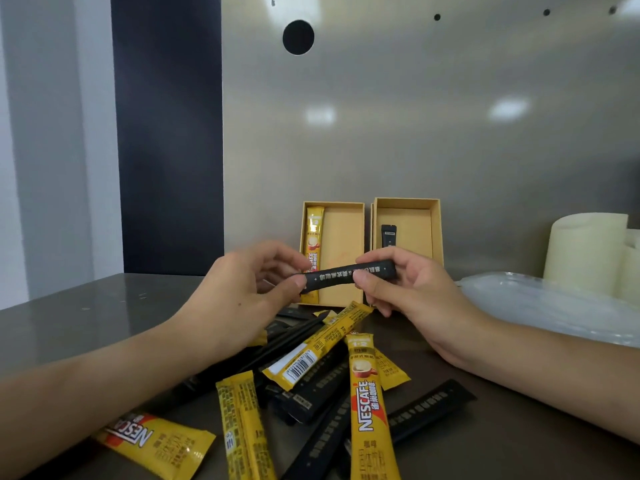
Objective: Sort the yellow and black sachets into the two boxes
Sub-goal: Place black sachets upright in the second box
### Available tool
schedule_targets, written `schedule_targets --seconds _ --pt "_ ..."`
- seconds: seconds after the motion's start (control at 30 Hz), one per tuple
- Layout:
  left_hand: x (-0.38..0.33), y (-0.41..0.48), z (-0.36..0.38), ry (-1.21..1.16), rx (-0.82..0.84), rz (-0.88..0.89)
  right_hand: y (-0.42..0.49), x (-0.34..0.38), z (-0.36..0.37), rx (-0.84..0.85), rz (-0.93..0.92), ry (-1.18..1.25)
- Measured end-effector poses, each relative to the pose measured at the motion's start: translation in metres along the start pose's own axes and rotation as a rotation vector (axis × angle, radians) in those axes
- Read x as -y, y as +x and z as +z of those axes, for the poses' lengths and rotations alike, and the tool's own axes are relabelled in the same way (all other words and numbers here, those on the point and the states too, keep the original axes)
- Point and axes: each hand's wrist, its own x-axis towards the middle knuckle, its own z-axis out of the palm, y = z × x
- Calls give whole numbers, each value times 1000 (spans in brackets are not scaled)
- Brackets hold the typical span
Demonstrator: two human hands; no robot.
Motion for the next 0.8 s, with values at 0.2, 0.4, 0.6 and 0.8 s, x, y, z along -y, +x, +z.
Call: schedule_targets --seconds 0.2,0.4,0.6,0.8 --pt "-1 -2 2 14 87 16 -1 1 6 100 65 139" --pt "-6 -4 3 169 145 89 -4 9 16 162 41 202" --pt "-9 -6 3 265 49 134 17 16 -5 -124 24 12" --pt "-12 -6 4 282 60 173 41 29 -49 -285 -76 -705"
